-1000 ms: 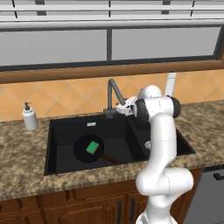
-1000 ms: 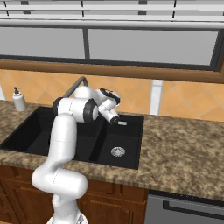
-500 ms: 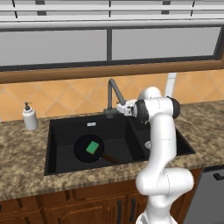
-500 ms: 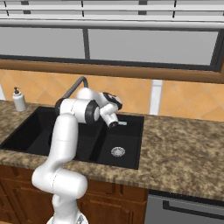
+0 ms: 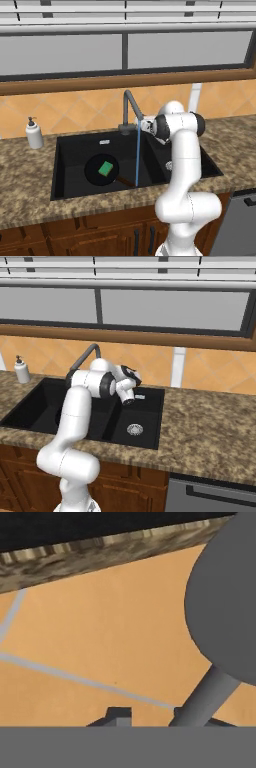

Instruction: Pick the pan and sponge and place them into the sink. Then turn on the water.

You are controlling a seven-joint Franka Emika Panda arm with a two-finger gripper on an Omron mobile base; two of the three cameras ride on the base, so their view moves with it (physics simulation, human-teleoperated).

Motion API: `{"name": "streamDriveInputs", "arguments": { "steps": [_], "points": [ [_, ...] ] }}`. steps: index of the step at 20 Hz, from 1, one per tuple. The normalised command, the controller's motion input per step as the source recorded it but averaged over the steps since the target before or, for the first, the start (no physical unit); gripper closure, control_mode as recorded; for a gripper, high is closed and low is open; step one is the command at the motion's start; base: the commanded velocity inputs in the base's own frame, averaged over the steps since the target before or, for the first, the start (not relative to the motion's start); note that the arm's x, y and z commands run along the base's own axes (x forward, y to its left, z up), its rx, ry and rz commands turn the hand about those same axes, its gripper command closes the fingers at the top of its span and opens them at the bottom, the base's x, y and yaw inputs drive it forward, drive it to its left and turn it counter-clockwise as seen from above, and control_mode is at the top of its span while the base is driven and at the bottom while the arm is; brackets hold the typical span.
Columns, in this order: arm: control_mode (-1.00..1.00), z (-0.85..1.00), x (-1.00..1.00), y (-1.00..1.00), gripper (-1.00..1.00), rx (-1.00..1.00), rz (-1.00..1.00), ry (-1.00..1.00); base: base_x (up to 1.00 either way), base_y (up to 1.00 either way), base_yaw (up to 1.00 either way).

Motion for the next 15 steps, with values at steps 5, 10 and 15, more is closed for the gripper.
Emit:
{"name": "streamDriveInputs", "arguments": {
  "steps": [5, 10, 15],
  "points": [
    [-1.0, -0.34, 0.43, -1.0, 1.0, 0.27, 0.0, 0.0, 0.0, 0.0, 0.0],
    [-1.0, -0.37, 0.34, -1.0, 1.0, 0.28, 0.0, 0.0, 0.0, 0.0, 0.0],
    [-1.0, -0.36, 0.28, -1.0, 1.0, 0.31, 0.0, 0.0, 0.0, 0.0, 0.0]
  ]
}}
